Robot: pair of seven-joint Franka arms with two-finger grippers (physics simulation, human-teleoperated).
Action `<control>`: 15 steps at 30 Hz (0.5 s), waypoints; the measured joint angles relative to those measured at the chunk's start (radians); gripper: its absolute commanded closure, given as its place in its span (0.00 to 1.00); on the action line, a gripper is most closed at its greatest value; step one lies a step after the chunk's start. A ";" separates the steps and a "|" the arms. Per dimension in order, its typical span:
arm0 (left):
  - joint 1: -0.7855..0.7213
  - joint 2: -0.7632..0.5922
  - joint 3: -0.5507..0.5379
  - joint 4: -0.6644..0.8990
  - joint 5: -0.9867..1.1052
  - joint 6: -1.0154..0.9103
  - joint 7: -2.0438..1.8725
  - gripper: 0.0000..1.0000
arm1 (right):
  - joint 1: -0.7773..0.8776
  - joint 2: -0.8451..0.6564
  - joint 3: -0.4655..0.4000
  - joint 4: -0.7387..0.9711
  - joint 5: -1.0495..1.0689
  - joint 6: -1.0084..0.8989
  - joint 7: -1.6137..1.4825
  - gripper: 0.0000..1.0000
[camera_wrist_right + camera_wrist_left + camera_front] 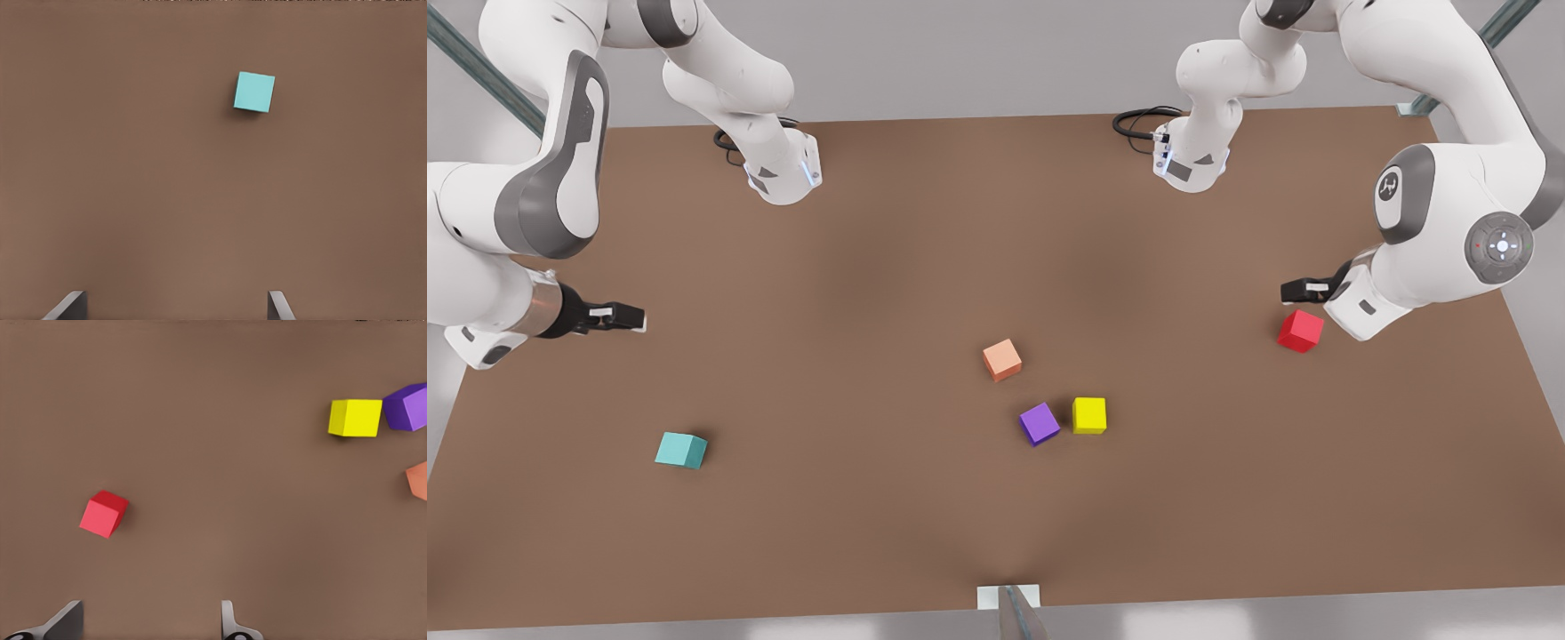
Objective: Pick up red wooden cube and pass to hand red wooden cube and place in blue wooden cube
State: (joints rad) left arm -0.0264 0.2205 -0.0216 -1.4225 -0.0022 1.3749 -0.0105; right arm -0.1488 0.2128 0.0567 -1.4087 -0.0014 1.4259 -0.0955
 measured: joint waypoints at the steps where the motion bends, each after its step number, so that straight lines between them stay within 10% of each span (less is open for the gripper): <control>1: 0.000 0.000 0.000 0.000 0.000 0.002 -0.001 0.00 | 0.000 -0.001 0.000 0.000 0.000 0.003 -0.001 0.00; 15: 0.046 0.122 0.145 -0.416 0.028 0.478 0.346 0.00 | 0.000 0.000 -0.003 -0.003 0.005 0.016 -0.015 0.00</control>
State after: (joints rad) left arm 0.0192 0.3423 0.1231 -1.8385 0.0254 1.8527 0.3358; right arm -0.1488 0.2128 0.0536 -1.4116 0.0032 1.4423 -0.1100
